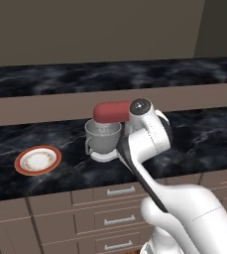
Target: Add butter and sugar cubes to the stand mixer bowl and then turn on the stand mixer to begin making frosting.
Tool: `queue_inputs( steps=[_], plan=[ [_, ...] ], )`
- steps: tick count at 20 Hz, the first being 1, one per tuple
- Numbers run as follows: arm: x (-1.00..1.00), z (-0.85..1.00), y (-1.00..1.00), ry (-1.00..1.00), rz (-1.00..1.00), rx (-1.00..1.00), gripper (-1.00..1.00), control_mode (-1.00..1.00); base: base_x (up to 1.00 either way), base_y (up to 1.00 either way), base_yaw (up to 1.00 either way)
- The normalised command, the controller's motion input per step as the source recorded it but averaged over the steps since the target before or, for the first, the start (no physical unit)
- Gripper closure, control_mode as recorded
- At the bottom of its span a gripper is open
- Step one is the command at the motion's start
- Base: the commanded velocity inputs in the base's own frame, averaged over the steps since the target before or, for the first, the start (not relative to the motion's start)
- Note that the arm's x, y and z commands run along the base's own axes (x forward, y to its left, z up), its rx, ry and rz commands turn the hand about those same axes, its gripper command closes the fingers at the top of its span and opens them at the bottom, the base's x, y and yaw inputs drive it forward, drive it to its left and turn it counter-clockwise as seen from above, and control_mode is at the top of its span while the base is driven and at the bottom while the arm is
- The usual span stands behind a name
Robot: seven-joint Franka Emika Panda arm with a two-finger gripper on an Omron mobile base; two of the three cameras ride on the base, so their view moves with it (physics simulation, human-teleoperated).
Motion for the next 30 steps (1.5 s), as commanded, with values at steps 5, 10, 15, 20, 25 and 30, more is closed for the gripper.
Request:
queue_inputs(
  steps=[5, 10, 15, 20, 25, 30],
  plan=[
    [0.31, -0.30, -0.03, -0.01, 0.00, -0.02, -1.00, -1.00, 0.00, 0.00, 0.00],
    [0.37, -0.15, -0.01, -0.05, 0.00, 0.00, -1.00, -1.00, 0.00, 0.00, 0.00],
    [0.18, -0.03, -0.08, -0.13, 0.00, 0.00, -1.00, -1.00, 0.00, 0.00, 0.00],
    [0.13, -0.05, -0.20, -0.05, 0.00, 0.00, -1.00, -1.00, 0.00, 0.00, 0.00],
    [0.32, -0.07, -0.07, 0.00, 0.00, 0.00, -1.00, -1.00, 0.00, 0.00, 0.00],
    [0.41, -0.05, 0.00, 0.00, 0.00, 0.00, -1.00, -1.00, 0.00, 0.00, 0.00]
  ],
)
